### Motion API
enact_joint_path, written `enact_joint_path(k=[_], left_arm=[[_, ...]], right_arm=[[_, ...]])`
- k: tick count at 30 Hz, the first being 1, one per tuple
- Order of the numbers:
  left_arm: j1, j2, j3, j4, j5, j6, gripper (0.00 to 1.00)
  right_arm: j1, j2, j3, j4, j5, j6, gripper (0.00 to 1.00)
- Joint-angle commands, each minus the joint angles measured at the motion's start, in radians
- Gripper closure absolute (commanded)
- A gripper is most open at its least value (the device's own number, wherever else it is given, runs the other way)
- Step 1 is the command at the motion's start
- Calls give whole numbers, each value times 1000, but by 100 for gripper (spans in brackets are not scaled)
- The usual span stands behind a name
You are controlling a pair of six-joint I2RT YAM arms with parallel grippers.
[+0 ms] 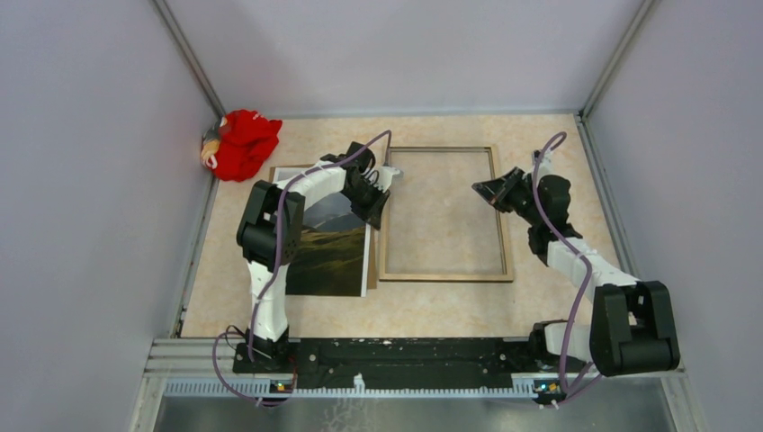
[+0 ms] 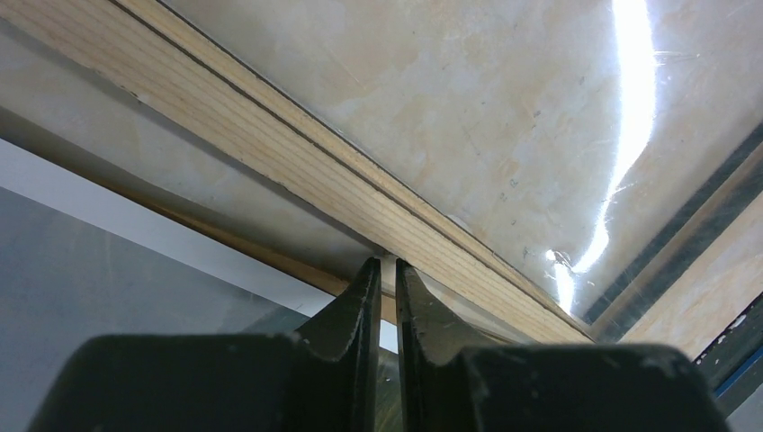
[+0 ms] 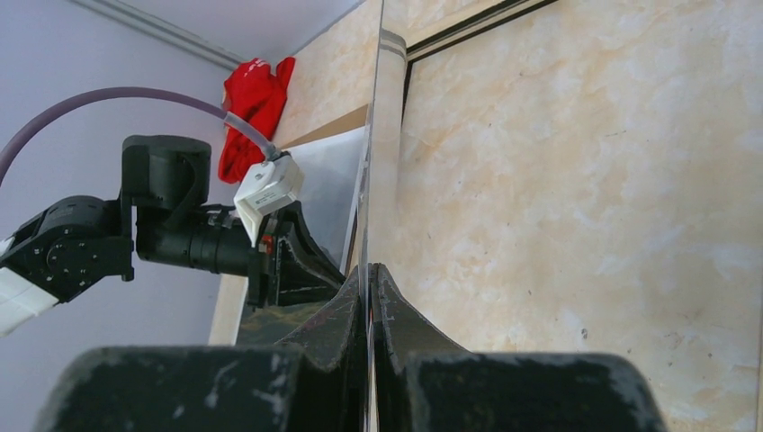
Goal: Put the photo into the frame
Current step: Place the photo frame item in the photo frame.
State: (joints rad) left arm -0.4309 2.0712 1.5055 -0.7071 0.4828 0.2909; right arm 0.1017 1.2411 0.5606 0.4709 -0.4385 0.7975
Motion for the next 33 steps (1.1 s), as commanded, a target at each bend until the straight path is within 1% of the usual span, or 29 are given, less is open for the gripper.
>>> enact_joint_path(k=[1, 7, 15, 25, 33], left_arm=[[-5, -3, 26, -1, 45, 7, 83], [-5, -2, 32, -5, 43, 9, 83], [-3, -2, 31, -7, 40, 14, 83], [-2, -1, 34, -6, 43, 14, 84], [8, -4, 29, 2, 56, 6, 86]], right_arm=[[-5, 24, 64, 74, 4, 13, 100], [-14, 59, 81, 87, -7, 63, 100], [-14, 75, 85, 93, -28, 79, 100], [-14, 135, 73, 209, -121, 199, 100], [-13, 118, 66, 211, -132, 211, 100]])
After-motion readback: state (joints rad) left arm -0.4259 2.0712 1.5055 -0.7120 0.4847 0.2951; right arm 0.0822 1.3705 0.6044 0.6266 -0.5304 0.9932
